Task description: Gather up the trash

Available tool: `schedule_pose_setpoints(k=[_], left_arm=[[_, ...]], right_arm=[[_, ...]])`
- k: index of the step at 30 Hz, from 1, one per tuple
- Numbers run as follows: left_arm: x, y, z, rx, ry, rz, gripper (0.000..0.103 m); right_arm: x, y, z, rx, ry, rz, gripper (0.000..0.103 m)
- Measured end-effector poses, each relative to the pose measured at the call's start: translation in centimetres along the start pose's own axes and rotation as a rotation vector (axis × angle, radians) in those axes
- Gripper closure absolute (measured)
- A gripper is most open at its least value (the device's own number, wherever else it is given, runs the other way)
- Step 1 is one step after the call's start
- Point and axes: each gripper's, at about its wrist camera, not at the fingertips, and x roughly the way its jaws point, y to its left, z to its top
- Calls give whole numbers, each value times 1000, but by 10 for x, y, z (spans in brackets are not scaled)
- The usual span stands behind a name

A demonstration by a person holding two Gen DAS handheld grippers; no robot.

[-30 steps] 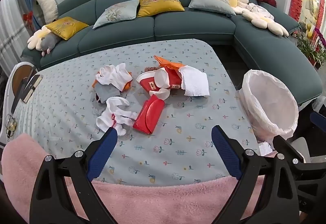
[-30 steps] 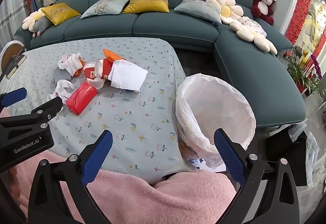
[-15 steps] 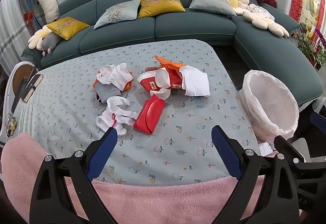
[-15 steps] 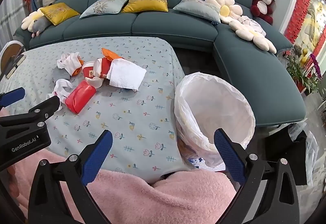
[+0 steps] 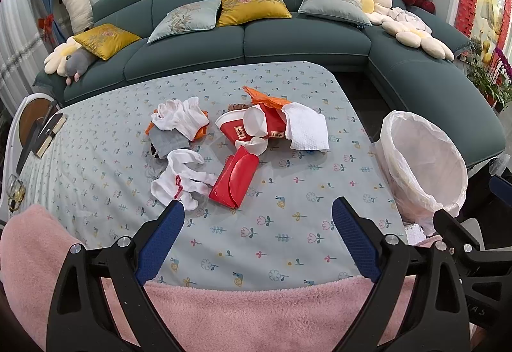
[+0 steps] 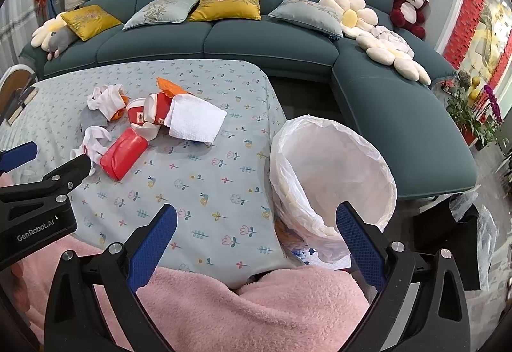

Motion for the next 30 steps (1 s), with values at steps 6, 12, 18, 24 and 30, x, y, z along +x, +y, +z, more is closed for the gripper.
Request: schedule_pose_setpoints(k=[6, 12, 18, 24, 30], left_arm=[[-1, 2, -1, -12, 4, -4, 14], [0, 5, -1, -23, 10, -8, 14], [2, 6, -1, -24, 10, -8, 14], [4, 7, -2, -28, 11, -6, 14], [5, 9, -3, -27, 12, -8, 14]], right_arm=[[0, 0, 0, 0, -1, 0, 7], [0, 0, 0, 0, 1, -2, 7], [0, 1, 1, -3, 2, -6, 7], [-1, 0, 1, -4, 0, -5, 7], [1, 1, 2, -4, 1, -5, 7]])
